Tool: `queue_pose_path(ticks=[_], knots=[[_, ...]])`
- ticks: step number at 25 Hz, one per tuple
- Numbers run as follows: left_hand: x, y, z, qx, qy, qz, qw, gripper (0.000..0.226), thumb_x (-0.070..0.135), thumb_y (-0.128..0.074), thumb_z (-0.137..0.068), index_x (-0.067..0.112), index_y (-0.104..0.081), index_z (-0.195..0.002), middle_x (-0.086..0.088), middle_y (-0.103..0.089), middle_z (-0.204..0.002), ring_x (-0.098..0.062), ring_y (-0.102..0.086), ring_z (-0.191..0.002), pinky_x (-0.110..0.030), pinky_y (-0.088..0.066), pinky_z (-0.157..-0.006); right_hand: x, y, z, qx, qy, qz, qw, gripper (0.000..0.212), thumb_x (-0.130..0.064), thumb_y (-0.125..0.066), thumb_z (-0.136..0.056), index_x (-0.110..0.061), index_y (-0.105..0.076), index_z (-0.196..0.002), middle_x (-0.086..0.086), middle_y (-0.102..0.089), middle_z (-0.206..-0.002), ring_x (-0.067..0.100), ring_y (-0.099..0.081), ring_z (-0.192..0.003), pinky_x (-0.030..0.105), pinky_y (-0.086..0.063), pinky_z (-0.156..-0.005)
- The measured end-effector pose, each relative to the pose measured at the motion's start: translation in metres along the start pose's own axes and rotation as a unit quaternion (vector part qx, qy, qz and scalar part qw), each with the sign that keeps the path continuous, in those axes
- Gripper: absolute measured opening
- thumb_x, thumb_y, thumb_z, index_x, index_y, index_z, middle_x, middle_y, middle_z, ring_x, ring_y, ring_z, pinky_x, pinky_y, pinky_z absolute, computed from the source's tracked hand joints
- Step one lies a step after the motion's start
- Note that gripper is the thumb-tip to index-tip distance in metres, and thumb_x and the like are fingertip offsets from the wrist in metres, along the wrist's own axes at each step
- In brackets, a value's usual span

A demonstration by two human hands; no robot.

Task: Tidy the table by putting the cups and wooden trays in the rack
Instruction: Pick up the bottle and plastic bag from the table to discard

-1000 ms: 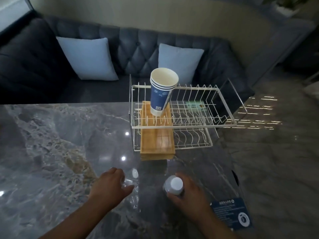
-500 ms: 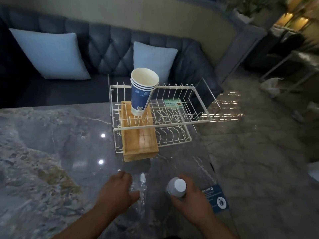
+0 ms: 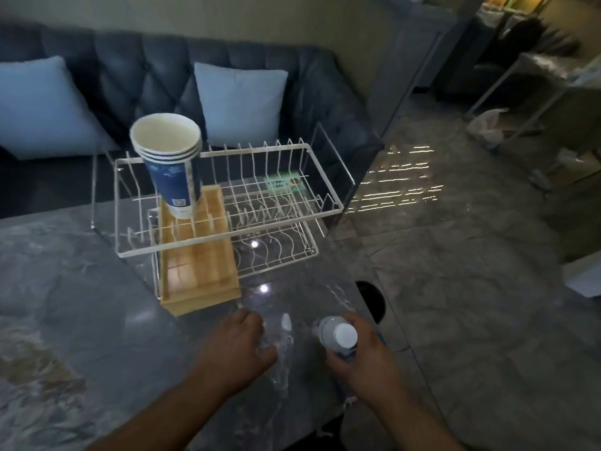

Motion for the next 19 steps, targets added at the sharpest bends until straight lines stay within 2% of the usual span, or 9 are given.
queue_pose_path(ticks=[2, 3, 6, 7, 11, 14, 17, 19], knots=[[0.037, -0.014, -0.025, -0.001, -0.016, 0.012, 1.0, 0.04, 0.061, -0.063, -0.075, 0.026, -0.058, -0.094, 0.005, -0.057, -0.101, -0.019, -0.062, -0.092, -0.03, -0.038, -0.068, 0.03, 0.014, -0.021, 0.005, -0.014, -0.015, 1.0, 0.069, -0.059, -0.072, -0.066, -0.045, -0.046, -0.129, -0.024, -0.059, -0.115, 0.001, -0.064, -0.096, 0.026, -0.057, -0.077], [0.055, -0.021, -0.036, 0.002, -0.022, 0.015, 1.0, 0.039, 0.06, -0.064, -0.074, 0.025, -0.058, -0.091, 0.004, -0.058, -0.098, -0.02, -0.062, -0.089, -0.029, -0.04, -0.067, 0.044, 0.022, -0.031, 0.007, -0.011, -0.025, 1.0, 0.068, -0.058, -0.073, -0.066, -0.046, -0.046, -0.128, -0.021, -0.058, -0.119, 0.004, -0.064, -0.098, 0.029, -0.058, -0.078], [0.106, -0.042, -0.075, 0.009, -0.025, 0.022, 0.999, 0.037, 0.061, -0.068, -0.075, 0.027, -0.056, -0.086, 0.004, -0.059, -0.096, -0.02, -0.062, -0.083, -0.03, -0.043, -0.066, 0.083, 0.048, -0.062, -0.001, 0.003, -0.048, 0.999, 0.066, -0.06, -0.071, -0.068, -0.054, -0.04, -0.125, -0.023, -0.049, -0.124, -0.004, -0.059, -0.098, 0.019, -0.053, -0.076], [0.124, -0.051, -0.091, 0.009, -0.027, 0.031, 0.999, 0.037, 0.06, -0.07, -0.076, 0.027, -0.056, -0.087, 0.004, -0.059, -0.096, -0.019, -0.062, -0.083, -0.029, -0.041, -0.066, 0.1, 0.058, -0.072, -0.001, 0.0, -0.055, 0.999, 0.066, -0.061, -0.071, -0.069, -0.054, -0.039, -0.127, -0.023, -0.048, -0.125, -0.004, -0.058, -0.098, 0.019, -0.052, -0.077], [0.186, -0.088, -0.162, -0.015, -0.04, 0.019, 0.999, 0.043, 0.058, -0.067, -0.08, 0.022, -0.061, -0.101, 0.001, -0.06, -0.109, -0.022, -0.064, -0.091, -0.031, -0.046, -0.069, 0.172, 0.102, -0.108, 0.029, -0.038, -0.064, 0.997, 0.068, -0.063, -0.067, -0.07, -0.05, -0.039, -0.13, -0.016, -0.052, -0.127, 0.011, -0.06, -0.106, 0.033, -0.054, -0.082], [0.223, -0.118, -0.218, -0.022, -0.069, -0.001, 0.997, 0.053, 0.057, -0.063, -0.078, 0.014, -0.063, -0.11, -0.008, -0.062, -0.114, -0.031, -0.064, -0.096, -0.038, -0.053, -0.077, 0.223, 0.127, -0.135, 0.065, -0.061, -0.065, 0.994, 0.068, -0.058, -0.073, -0.071, -0.038, -0.047, -0.131, -0.008, -0.057, -0.126, 0.019, -0.063, -0.105, 0.042, -0.057, -0.084], [0.25, -0.151, -0.265, -0.03, -0.078, -0.017, 0.996, 0.057, 0.062, -0.06, -0.077, 0.015, -0.062, -0.11, -0.009, -0.061, -0.113, -0.032, -0.064, -0.097, -0.039, -0.054, -0.079, 0.269, 0.136, -0.16, 0.092, -0.102, -0.089, 0.987, 0.066, -0.051, -0.079, -0.07, -0.037, -0.05, -0.128, -0.011, -0.056, -0.124, 0.016, -0.063, -0.105, 0.042, -0.057, -0.086], [0.267, -0.191, -0.296, -0.047, -0.09, -0.026, 0.995, 0.055, 0.062, -0.065, -0.078, 0.017, -0.061, -0.109, -0.007, -0.061, -0.114, -0.031, -0.064, -0.1, -0.038, -0.053, -0.081, 0.309, 0.13, -0.179, 0.094, -0.129, -0.105, 0.981, 0.065, -0.046, -0.081, -0.07, -0.036, -0.05, -0.127, -0.01, -0.055, -0.122, 0.016, -0.062, -0.104, 0.044, -0.057, -0.087]])
Point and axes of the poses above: each hand's wrist, its own z-axis away from the middle knuckle, its own y-axis out of the back of the hand, x = y × z, the point moved 8 cm from there along -z, towards the middle knuckle
